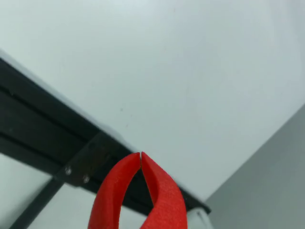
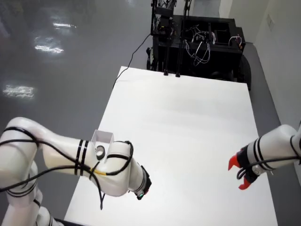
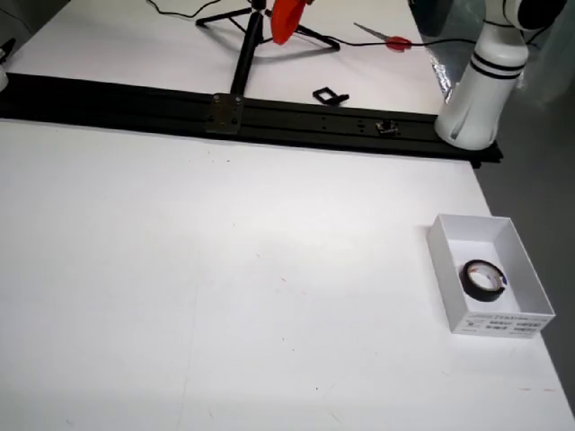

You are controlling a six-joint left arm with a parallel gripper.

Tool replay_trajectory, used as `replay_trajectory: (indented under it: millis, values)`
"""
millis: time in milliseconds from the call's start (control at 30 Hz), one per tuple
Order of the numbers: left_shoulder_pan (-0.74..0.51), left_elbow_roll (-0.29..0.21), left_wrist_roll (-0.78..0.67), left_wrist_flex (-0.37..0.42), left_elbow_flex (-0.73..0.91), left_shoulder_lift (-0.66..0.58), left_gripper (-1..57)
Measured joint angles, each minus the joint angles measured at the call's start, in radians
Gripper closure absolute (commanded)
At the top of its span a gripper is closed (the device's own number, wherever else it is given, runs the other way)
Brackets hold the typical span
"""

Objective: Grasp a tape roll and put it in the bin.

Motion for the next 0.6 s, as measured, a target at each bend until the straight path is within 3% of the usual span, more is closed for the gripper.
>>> replay_trajectory:
  millis: [200,600]
  values:
    - [-0.074,-0.055,0.047,-0.008,0.001,-0.061,56.7]
    - [-0.13,-0.212,0.197,-0.004,0.002,-0.189,56.9]
